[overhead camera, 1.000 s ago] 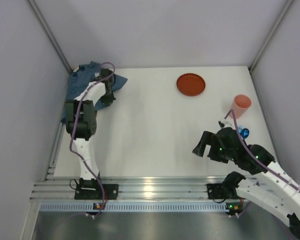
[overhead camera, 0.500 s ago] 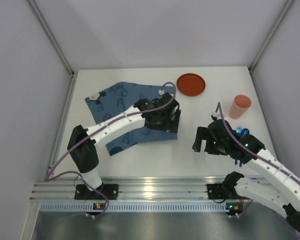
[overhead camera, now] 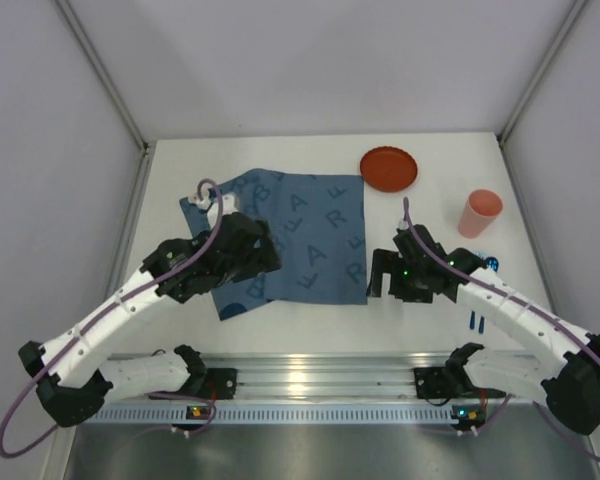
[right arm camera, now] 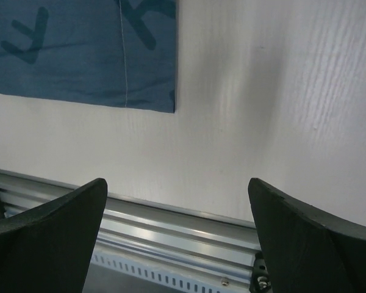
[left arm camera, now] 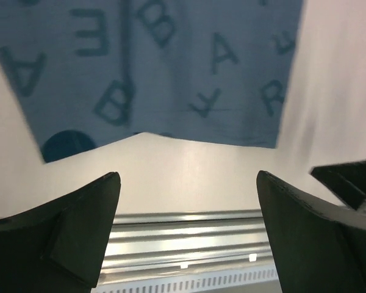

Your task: Set the dinner table for one person

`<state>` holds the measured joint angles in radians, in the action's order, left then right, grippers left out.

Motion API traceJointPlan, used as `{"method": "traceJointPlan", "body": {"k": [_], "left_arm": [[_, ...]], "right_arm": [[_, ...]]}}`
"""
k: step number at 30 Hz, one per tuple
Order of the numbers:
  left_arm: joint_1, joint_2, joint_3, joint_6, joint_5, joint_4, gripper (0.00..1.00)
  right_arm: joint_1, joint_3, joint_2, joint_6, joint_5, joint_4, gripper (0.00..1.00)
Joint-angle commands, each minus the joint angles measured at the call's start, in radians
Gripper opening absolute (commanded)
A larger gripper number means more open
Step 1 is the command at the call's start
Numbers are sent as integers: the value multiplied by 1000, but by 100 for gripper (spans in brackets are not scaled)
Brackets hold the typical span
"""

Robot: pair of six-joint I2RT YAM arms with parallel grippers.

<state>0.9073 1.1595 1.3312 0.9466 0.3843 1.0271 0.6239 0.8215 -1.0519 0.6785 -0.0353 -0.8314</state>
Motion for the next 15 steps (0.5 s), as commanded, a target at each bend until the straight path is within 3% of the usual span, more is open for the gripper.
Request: {"method": "traceJointPlan", "body": {"k": [1, 7, 15], "left_arm": [[-80, -102, -186, 104, 58, 125, 98], [-303, -254, -504, 55, -94, 30, 99], [-424, -147, -638, 26, -168, -85, 99]], "right_arm": [[-23, -61, -43, 46, 153, 172, 100], [-35, -65, -174, 36, 190, 296, 100], [-62, -30, -275, 26, 195, 356, 100]]}}
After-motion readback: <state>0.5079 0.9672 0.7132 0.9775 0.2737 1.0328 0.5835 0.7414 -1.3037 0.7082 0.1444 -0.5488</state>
